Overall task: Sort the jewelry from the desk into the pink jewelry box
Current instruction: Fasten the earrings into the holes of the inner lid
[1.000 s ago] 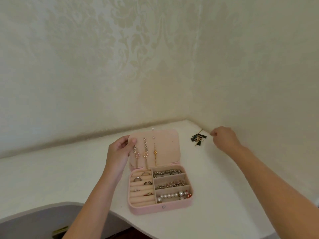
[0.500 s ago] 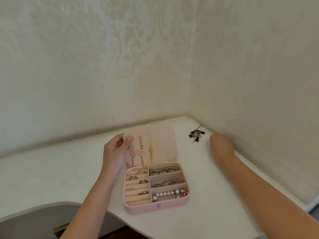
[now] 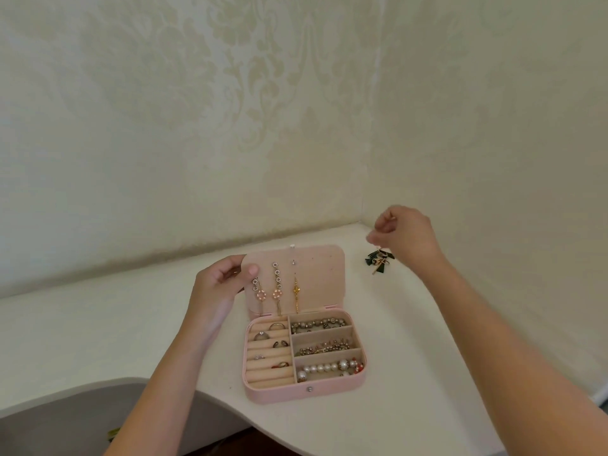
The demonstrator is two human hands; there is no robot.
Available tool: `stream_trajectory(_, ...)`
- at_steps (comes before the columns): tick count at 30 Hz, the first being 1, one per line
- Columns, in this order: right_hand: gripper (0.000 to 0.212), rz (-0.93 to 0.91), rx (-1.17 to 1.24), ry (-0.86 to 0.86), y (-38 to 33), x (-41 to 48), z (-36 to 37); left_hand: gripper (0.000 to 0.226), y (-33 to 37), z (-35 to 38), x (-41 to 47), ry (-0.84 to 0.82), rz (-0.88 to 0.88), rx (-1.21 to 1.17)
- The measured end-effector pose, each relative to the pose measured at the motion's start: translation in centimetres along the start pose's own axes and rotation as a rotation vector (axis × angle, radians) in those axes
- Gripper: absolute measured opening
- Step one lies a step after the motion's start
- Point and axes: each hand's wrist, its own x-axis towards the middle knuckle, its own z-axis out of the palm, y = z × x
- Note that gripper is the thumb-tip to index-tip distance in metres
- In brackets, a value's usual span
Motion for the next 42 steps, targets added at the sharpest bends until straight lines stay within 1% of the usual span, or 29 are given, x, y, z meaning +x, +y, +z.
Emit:
stream_trajectory(2,0.030,-0.006,0.271,-0.138,-3.4,-0.3,-0.3,0.011,0.3,-0.4,-0.3,-0.020,0.021,0.021)
stream_trajectory(3,0.033,-0.016,0.352,-0.226,-4.8,-0.4,-0.1,0.012,0.4,-0.5,-0.5,-0.026,0.029,0.029)
stream_trajectory(5,0.036,-0.026,0.392,-0.398,-7.3,-0.2,1.0,0.013,0.6,-0.7,-0.7,-0.034,0.037,0.035)
stream_trajectory(8,0.035,-0.001,0.286,-0.624,-10.0,0.3,3.7,0.015,0.7,-1.0,-1.1,-0.046,0.037,0.022)
stream_trajectory(11,0.034,0.079,0.150,-0.828,-11.7,0.3,6.8,0.016,0.8,-1.3,-1.3,-0.056,0.031,0.003)
stream_trajectory(13,0.035,0.145,0.094,-0.931,-12.3,0.2,8.5,0.016,0.9,-1.4,-1.4,-0.057,0.022,-0.007)
stream_trajectory(16,0.038,0.203,0.020,-1.025,-12.3,0.2,10.0,0.016,1.0,-1.4,-1.5,-0.063,0.020,-0.018)
stream_trajectory(20,0.037,0.258,0.020,-1.087,-11.9,0.4,10.3,0.015,1.1,-1.5,-1.5,-0.075,0.035,-0.004)
stream_trajectory(26,0.043,0.256,-0.008,-1.147,-11.7,0.3,10.6,0.015,0.9,-1.6,-1.5,-0.092,0.035,-0.014)
stream_trajectory(33,0.044,0.245,-0.015,-1.151,-11.5,0.4,10.6,0.016,0.8,-1.9,-1.5,-0.093,0.033,-0.009)
stream_trajectory(42,0.046,0.288,0.035,-1.142,-10.3,0.6,10.9,0.018,0.9,-1.8,-1.1,-0.084,0.048,0.028)
